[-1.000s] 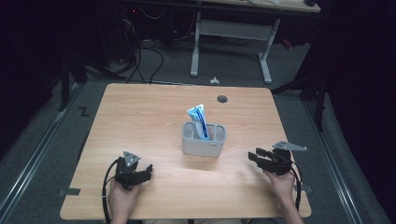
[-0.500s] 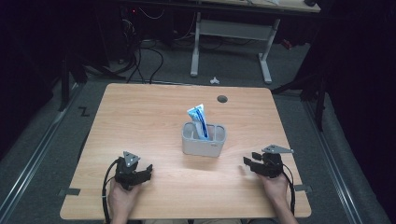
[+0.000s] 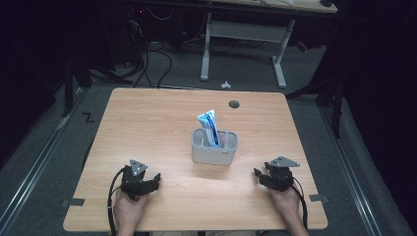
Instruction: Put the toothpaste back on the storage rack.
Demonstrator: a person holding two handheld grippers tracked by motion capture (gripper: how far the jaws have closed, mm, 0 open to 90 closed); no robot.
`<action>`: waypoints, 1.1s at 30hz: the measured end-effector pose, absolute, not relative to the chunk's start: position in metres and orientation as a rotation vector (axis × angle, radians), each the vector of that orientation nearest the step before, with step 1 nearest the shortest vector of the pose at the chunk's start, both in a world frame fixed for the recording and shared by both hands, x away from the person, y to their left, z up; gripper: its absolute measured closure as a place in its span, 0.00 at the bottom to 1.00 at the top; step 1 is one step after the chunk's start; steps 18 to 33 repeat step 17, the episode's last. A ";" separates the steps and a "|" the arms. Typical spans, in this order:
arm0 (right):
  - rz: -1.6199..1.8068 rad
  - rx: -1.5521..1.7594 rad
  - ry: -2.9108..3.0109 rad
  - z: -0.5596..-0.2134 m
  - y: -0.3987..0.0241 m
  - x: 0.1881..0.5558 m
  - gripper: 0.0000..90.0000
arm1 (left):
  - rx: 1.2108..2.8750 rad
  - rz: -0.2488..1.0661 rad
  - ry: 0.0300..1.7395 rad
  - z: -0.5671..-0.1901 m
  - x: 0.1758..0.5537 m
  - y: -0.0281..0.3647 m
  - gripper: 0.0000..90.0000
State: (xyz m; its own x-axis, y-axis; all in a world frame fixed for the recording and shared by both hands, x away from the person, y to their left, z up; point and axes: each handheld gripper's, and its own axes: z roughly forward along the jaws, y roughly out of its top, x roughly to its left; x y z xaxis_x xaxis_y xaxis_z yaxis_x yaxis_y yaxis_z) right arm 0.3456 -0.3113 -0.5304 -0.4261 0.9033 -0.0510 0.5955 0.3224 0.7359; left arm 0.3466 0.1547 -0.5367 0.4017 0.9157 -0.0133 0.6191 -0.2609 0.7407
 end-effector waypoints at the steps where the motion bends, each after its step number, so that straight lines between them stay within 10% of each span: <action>1: 0.898 1.321 2.136 -0.530 -0.311 0.346 0.51 | 1.986 0.563 1.306 -0.537 0.347 0.155 0.28; 33: 0.916 1.360 2.139 -0.530 -0.314 0.347 0.49 | 1.986 0.561 1.305 -0.537 0.347 0.155 0.28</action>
